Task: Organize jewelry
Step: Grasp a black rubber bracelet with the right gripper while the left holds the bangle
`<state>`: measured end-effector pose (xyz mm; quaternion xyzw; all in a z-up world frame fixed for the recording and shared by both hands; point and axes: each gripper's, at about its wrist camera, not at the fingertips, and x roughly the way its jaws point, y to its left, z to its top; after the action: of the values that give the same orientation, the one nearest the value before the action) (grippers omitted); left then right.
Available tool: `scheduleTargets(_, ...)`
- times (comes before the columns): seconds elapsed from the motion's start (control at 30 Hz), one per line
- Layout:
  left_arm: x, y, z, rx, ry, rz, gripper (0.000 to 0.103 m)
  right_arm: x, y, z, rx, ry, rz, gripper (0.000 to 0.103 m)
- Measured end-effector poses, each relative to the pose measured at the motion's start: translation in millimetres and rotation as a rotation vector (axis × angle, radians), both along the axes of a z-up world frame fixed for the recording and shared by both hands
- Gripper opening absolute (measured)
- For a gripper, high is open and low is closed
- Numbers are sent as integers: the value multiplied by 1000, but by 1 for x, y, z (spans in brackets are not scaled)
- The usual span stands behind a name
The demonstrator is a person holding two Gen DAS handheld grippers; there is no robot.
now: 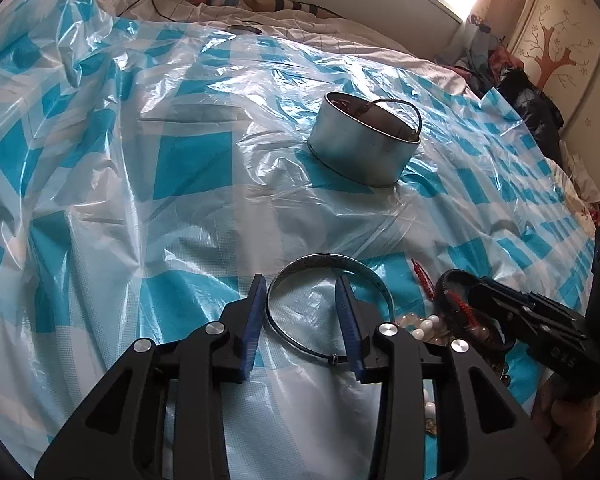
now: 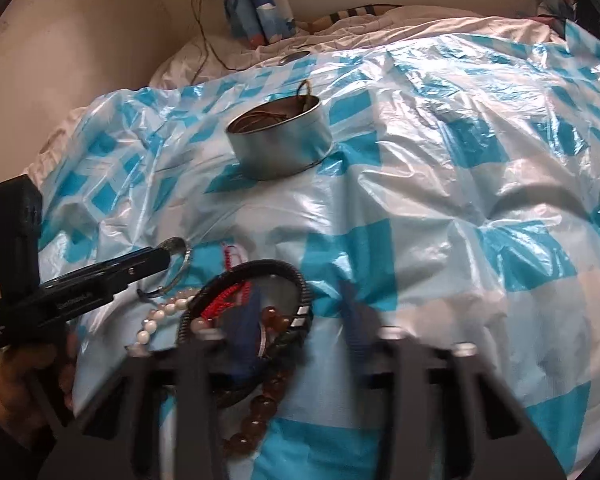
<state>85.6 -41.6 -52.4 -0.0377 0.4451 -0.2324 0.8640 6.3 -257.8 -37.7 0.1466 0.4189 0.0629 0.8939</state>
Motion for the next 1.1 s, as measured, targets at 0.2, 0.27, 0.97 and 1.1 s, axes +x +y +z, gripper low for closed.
scheduleTargets(0.2,-7,3,14,-16,-78,-9,4,-10,-19,14,119,-96,-41,12)
scheduleTargets(0.27,-10,7,24,-45,-127,2,4,-13,-28,21,142,-131,-77,12)
scheduleTargets(0.97,0,-2,0,6,-24,2,13,-6,-6,3,-135,-15,-109,15)
scheduleTargets(1.1,-6,0,9,0,-67,-5,4,-13,-16,8,-50,-53,-127,11)
